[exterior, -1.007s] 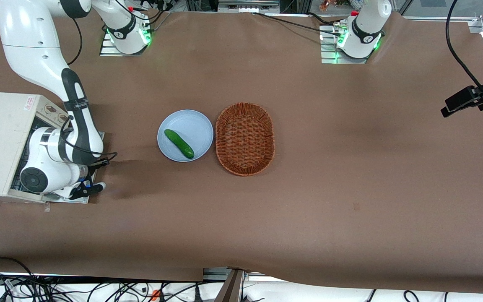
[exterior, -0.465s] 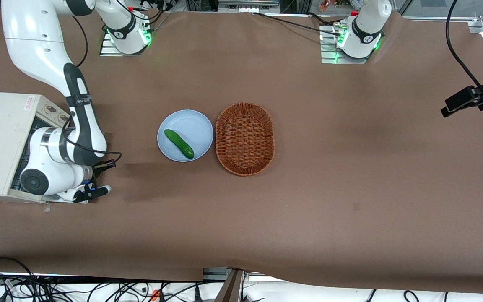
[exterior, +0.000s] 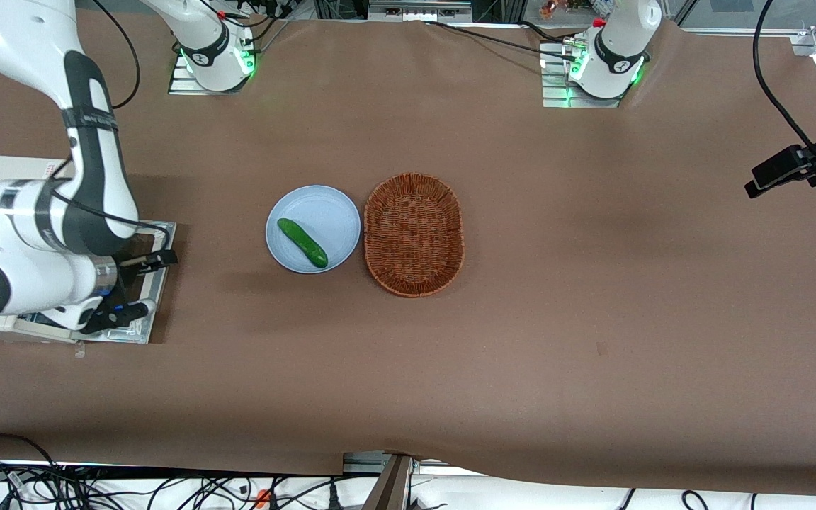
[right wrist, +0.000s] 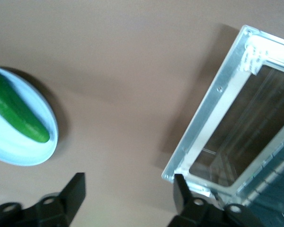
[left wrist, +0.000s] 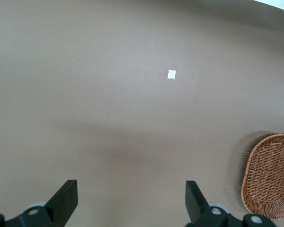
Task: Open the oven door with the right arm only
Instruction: 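Push the glass door fully down with the right gripper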
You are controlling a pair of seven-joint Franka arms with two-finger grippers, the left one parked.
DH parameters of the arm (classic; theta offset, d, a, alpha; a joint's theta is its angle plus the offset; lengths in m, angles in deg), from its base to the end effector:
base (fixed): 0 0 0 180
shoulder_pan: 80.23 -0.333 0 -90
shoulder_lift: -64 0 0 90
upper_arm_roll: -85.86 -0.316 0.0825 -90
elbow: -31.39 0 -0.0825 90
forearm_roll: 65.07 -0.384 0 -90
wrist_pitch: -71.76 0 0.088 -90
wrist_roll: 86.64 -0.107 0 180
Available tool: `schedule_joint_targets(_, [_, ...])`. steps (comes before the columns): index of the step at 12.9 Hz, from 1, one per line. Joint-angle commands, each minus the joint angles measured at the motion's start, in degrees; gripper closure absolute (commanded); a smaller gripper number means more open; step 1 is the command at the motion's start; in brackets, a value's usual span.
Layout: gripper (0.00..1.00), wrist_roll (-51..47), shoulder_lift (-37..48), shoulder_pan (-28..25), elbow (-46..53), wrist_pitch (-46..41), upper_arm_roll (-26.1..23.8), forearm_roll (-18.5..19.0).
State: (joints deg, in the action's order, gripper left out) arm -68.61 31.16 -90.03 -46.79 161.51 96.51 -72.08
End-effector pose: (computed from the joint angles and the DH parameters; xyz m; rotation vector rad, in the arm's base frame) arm 0.6716 0.0261 0.3660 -2.9871 -0.4343 0.5398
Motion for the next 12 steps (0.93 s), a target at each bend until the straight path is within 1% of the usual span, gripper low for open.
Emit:
schedule_joint_targets(1, [0.00,0.6,2.8,0.3,1.8,-5.6,1.4,-0.5])
schedule_joint_targets(3, [0.00,0.0,3.0,0.2,5.1,-10.1,3.9,-0.4])
schedule_joint_targets(4, [0.00,-0.3,4.7,0.1,5.2,-11.2,4.2,0.1])
schedule_joint_targets(6, [0.00,-0.4,7.7,0.1,4.6,-11.2,5.4,1.0])
schedule_joint_targets(8, [0.00,-2.8,11.1,0.0,3.9,-11.4,6.4,1.5])
schedule_joint_targets(11, [0.00,-3.3,15.7,0.1,3.6,-11.2,6.5,4.5])
schedule_joint_targets(12, [0.00,-3.3,16.8,0.1,3.4,-11.2,6.7,4.6])
